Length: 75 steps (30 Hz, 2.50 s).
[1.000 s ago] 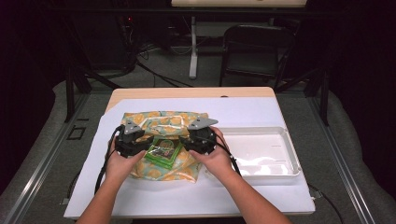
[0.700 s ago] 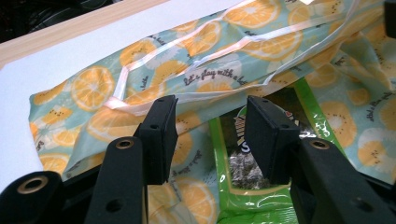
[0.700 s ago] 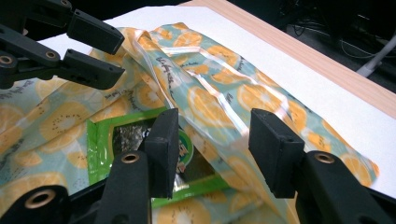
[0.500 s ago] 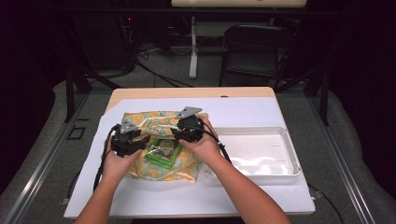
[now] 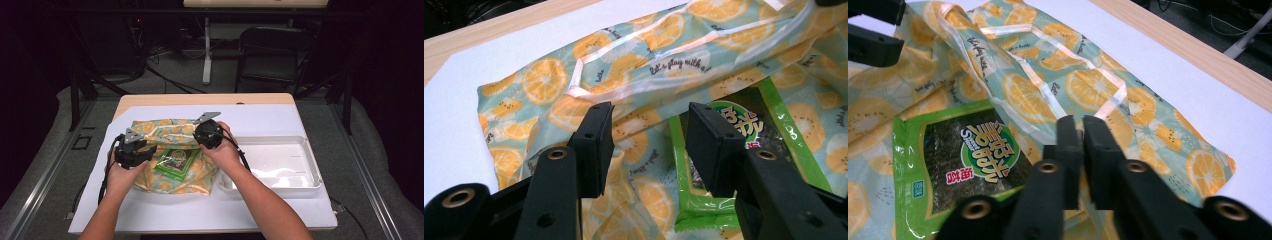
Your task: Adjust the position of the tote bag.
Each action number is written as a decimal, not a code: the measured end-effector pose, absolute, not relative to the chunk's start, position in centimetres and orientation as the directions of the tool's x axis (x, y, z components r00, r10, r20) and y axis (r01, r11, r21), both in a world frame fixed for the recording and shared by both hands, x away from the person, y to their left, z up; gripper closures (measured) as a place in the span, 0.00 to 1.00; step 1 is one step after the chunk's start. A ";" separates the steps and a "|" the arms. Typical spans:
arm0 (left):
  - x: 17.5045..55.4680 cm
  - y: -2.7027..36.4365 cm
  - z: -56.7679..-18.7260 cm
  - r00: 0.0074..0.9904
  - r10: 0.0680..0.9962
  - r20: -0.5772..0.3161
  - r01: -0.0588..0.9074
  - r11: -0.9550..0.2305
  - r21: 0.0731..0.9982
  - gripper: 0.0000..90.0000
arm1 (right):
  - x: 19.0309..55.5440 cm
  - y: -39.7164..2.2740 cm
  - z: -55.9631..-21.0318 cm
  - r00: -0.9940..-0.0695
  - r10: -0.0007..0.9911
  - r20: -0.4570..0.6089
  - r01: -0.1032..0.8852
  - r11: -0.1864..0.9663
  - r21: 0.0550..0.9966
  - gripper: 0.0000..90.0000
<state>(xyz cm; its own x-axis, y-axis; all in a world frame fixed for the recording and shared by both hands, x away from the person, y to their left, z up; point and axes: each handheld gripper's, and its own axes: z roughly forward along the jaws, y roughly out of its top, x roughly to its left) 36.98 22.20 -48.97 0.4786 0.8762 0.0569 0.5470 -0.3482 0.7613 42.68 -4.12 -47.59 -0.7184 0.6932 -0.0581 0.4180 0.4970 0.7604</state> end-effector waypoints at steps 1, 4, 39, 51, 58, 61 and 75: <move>37.0 22.2 -49.0 0.478 0.876 0.058 0.548 -0.349 0.760 0.60 | 42.8 -4.2 -47.6 -0.717 0.695 -0.054 0.415 0.488 0.768 1.00; 37.0 22.2 -49.2 0.477 0.877 0.058 0.552 -0.350 0.757 0.60 | 43.2 -4.3 -47.4 -0.704 0.709 -0.053 0.413 0.468 0.781 1.00; 37.8 23.2 -51.2 0.444 0.893 0.072 0.605 -0.357 0.712 0.60 | 49.6 -5.8 -51.0 -0.529 0.848 0.004 0.606 0.374 0.702 1.00; 38.4 23.0 -52.1 0.443 0.892 0.094 0.623 -0.382 0.682 0.63 | 50.1 -6.2 -51.9 -0.505 0.863 0.001 0.639 0.372 0.673 1.00; 38.9 22.8 -52.9 0.434 0.895 0.103 0.640 -0.388 0.663 0.65 | 50.4 -6.6 -52.2 -0.487 0.873 0.009 0.656 0.360 0.663 1.00; 39.0 23.1 -53.0 0.430 0.897 0.104 0.650 -0.387 0.654 0.66 | 50.5 -6.6 -52.3 -0.484 0.875 0.021 0.660 0.349 0.665 1.00; 39.4 23.8 -54.0 0.400 0.913 0.084 0.692 -0.361 0.625 0.69 | 50.8 -6.9 -52.8 -0.498 0.866 0.037 0.677 0.363 0.640 0.98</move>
<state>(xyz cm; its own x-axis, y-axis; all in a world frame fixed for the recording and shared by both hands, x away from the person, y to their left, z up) 39.40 23.77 -54.05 0.3997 0.9127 0.0844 0.6919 -0.3609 0.6253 50.78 -6.89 -52.79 -0.4983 0.8662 0.0366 0.6773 0.3625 0.6402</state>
